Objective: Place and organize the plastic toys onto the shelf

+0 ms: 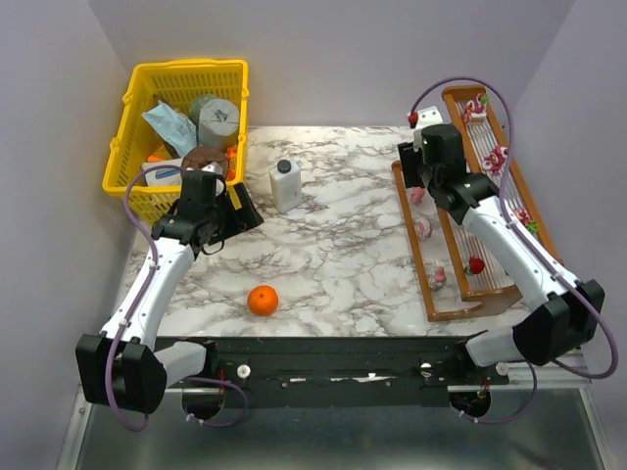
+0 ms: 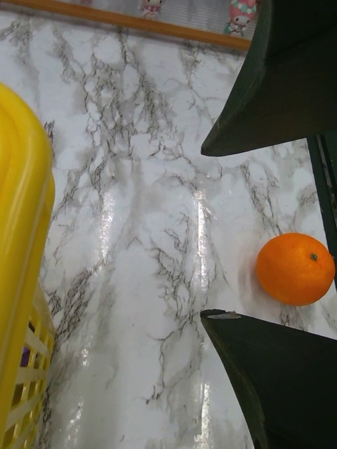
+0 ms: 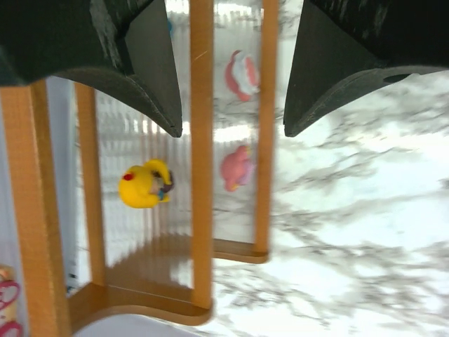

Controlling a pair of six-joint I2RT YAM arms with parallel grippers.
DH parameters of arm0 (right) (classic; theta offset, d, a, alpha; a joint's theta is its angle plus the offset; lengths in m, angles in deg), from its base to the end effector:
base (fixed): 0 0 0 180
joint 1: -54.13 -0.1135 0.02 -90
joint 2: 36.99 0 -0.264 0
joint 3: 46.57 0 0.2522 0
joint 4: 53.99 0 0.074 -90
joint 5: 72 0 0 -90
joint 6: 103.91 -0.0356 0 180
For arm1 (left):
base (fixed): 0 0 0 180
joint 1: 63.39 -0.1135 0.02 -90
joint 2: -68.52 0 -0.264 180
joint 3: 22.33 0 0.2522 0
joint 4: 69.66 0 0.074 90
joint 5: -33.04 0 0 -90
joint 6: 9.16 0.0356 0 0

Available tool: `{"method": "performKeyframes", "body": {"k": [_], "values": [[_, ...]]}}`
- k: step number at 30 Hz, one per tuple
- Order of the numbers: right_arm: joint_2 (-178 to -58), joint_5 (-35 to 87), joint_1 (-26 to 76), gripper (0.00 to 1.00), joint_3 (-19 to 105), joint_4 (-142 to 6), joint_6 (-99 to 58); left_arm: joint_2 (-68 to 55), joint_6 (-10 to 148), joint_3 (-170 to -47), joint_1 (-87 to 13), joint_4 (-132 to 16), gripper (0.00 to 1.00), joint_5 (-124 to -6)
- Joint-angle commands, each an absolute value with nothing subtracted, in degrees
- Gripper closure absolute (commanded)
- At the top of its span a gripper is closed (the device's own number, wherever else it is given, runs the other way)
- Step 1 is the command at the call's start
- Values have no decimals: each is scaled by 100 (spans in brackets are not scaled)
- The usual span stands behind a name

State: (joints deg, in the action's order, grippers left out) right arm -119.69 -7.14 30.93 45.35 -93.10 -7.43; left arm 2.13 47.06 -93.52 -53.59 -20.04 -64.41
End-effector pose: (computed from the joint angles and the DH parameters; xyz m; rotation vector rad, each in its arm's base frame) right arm 0.3070 0.1151 0.3628 -0.2672 2.0327 -0.2775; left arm 0.2388 -0.0459 0.2995 -0.4360 2.3665 -0.5169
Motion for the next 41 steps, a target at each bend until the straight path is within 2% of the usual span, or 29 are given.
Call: {"method": "performKeyframes", "body": {"k": [1, 8, 9, 10, 22, 41], "values": [[-11304, 990, 3067, 32, 4656, -10035, -1180, 471, 4771, -9331, -5364, -2329, 1, -7128], [-9785, 2186, 3067, 22, 4621, -10422, -1874, 734, 4683, -9427, -5311, -2338, 1, -7357], [-9624, 2196, 3058, 8, 4630, -10449, -2005, 761, 4692, -9462, -5302, -2312, 1, -7340], [-9458, 2196, 3067, 1, 4665, -10493, -2067, 805, 4718, -9489, -5267, -2285, 1, -7323], [-7963, 2091, 3058, 0, 5447, -11345, -2727, 1244, 4692, -9656, -5223, -1653, 1, -6857], [-7654, 1545, 3067, 0, 5904, -11802, -3008, 1534, 4771, -9718, -5223, -1555, 1, -6672]]}}
